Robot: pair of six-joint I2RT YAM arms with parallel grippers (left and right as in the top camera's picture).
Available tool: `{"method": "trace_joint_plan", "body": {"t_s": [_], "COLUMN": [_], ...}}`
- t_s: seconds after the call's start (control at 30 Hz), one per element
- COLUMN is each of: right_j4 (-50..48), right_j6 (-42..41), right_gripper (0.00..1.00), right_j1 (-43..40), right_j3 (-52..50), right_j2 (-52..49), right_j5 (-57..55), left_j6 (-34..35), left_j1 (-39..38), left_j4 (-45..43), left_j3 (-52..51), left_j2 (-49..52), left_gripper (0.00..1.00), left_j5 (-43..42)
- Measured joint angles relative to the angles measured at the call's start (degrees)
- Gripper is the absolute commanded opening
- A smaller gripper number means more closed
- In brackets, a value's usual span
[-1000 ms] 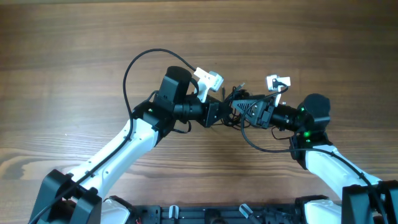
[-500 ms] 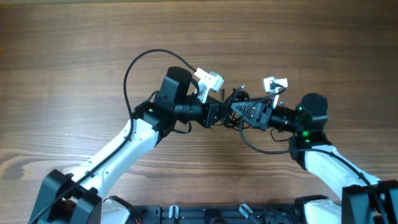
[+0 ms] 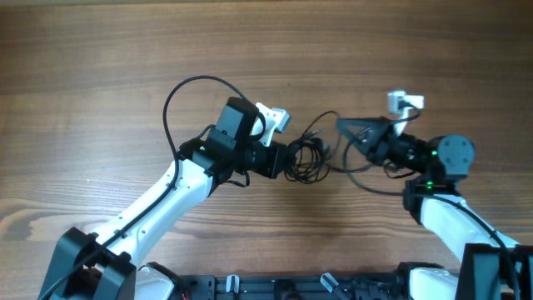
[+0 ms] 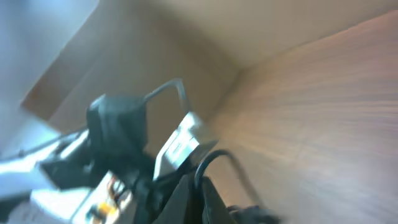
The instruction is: Untangle cables
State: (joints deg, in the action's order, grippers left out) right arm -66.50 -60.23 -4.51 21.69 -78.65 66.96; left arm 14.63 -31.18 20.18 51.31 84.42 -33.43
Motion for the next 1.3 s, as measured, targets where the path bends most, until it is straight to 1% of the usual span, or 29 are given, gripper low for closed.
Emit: {"method": "trace_joint_plan", "body": {"t_s": [0.13, 0.23, 0.27, 0.3, 0.33, 0.37, 0.4, 0.47, 0.5, 0.53, 0.57, 0.63, 0.7, 0.8, 0.9, 1.07, 1.23, 1.27, 1.3], "right_j4": [0.8, 3.5, 6.5, 11.8, 17.4, 24.4, 31.5, 38.4, 39.2, 39.1, 39.2, 39.8, 43.4, 45.1, 45.2, 47.1, 50.2, 50.2, 50.2], "right_j6": [-5.2, -6.6, -6.8, -6.8, -7.0, -7.3, -7.6, -7.9, -7.1, -5.7, -3.3, 0.0, 1.9, 2.8, 2.1, -2.5, -7.0, -8.0, -8.8], "right_gripper": [0.04, 0.10, 0.11, 0.12, 0.16, 0.36, 0.48, 0.57, 0.59, 0.59, 0.57, 0.48, 0.48, 0.47, 0.41, 0.41, 0.41, 0.38, 0.29], "right_j1": [-7.1, -9.8, -11.6, -12.5, -13.1, -13.4, -13.5, -13.5, -13.5, -13.5, -13.5, -12.7, -9.8, -4.5, 1.6, 8.9, 11.0, 11.4, 11.7], "right_j3": [0.0, 0.0, 0.0, 0.5, 0.6, 0.4, 0.3, 0.2, 0.1, 0.1, 0.1, 0.2, 0.2, 0.2, 0.2, 0.2, 0.2, 0.2, 0.2], "right_j2": [0.0, 0.0, -0.1, 0.4, 0.4, 0.2, 0.1, 0.0, -0.1, -0.1, 0.0, 0.0, -0.1, 0.0, 0.0, 0.0, 0.0, 0.0, 0.0], "right_j5": [-4.3, -7.7, -11.4, -13.9, -16.4, -19.9, -23.4, -26.0, -25.8, -24.9, -21.6, -16.1, -11.7, -10.1, -11.5, -17.8, -24.0, -24.7, -25.1], "left_j6": [-0.7, -1.3, -1.5, -1.7, -1.9, -2.1, -2.2, -2.3, -2.4, -2.4, -2.4, -2.4, -2.1, -2.0, -1.9, -1.9, -1.9, -1.9, -1.9], "left_j1": [-0.1, -0.3, -0.3, -0.3, -0.3, -0.3, -0.3, -0.3, -0.3, -0.3, -0.3, -0.3, -0.3, -0.3, -0.3, -0.3, -0.3, -0.3, -0.3], "left_j4": [2.6, 4.0, 4.7, 5.0, 5.1, 5.1, 5.1, 5.1, 4.9, 4.5, 3.5, 1.6, -0.7, -2.5, -4.2, -5.5, -5.8, -6.1, -6.4], "left_j3": [0.1, 0.1, 0.1, 0.0, 0.0, 0.0, 0.0, 0.0, 0.0, 0.0, 0.0, 0.0, 0.0, 0.0, 0.0, 0.0, 0.0, 0.0, 0.0], "left_j2": [-0.1, -0.1, -0.1, -0.1, -0.1, -0.1, -0.1, -0.1, -0.1, -0.1, -0.1, -0.1, -0.1, -0.1, -0.1, -0.1, -0.1, -0.1, -0.1], "left_gripper": [0.04, 0.04, 0.04, 0.04, 0.04, 0.04, 0.04, 0.04, 0.04, 0.04, 0.04, 0.04, 0.04, 0.04, 0.04, 0.04, 0.04, 0.04, 0.04], "left_j5": [0.2, 0.2, 0.6, 0.9, 1.0, 1.3, 1.5, 2.4, 2.6, 2.7, 2.8, 3.2, 3.4, 3.4, 2.8, 0.9, -0.5, -1.0, -1.3]}}
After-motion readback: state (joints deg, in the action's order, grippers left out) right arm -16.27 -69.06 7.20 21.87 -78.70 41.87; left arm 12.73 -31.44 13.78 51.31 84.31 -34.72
